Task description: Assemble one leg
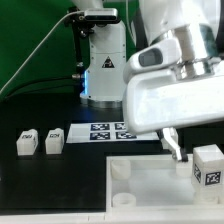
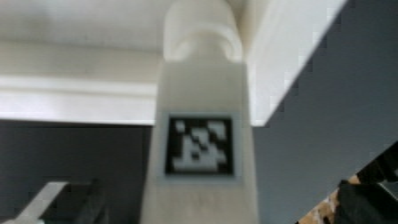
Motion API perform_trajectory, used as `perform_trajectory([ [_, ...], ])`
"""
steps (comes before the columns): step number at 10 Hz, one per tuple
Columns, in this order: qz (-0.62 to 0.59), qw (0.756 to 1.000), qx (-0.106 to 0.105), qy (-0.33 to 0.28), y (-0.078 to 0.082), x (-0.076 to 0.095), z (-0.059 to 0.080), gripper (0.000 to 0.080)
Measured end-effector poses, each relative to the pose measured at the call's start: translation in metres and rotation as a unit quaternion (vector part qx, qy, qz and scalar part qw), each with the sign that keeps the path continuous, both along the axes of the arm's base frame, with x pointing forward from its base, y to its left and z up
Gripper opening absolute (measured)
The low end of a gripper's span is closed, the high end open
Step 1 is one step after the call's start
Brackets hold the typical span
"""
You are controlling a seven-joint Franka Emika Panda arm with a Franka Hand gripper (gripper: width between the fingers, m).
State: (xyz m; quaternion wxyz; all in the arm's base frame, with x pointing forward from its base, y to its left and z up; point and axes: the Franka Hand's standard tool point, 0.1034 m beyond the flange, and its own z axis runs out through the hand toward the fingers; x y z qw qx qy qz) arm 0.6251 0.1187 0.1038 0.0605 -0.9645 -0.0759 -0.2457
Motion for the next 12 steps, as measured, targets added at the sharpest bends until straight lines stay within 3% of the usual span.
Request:
perform_trajectory([
  [1,-0.001,1.000,0.000,0.001,-0.001,0.005,0.005,0.0649],
  [3,0.011,0.996,0.004,0.094,0.001,0.009,0.005,0.0649],
  [5,0.019,0.983,0.007,0.184,-0.001,0.007,-0.009,0.0649],
  [7,0.031,0.968,0.007,0.250,-0.002,0.010,-0.013,0.0649],
  [8,0.040,0.952,0.005,0.304,-0.003,0.004,-0.016,0.0649],
  [12,0.046,0.945,0.003,0.323,-0.005,0.008,-0.017,0.0649],
])
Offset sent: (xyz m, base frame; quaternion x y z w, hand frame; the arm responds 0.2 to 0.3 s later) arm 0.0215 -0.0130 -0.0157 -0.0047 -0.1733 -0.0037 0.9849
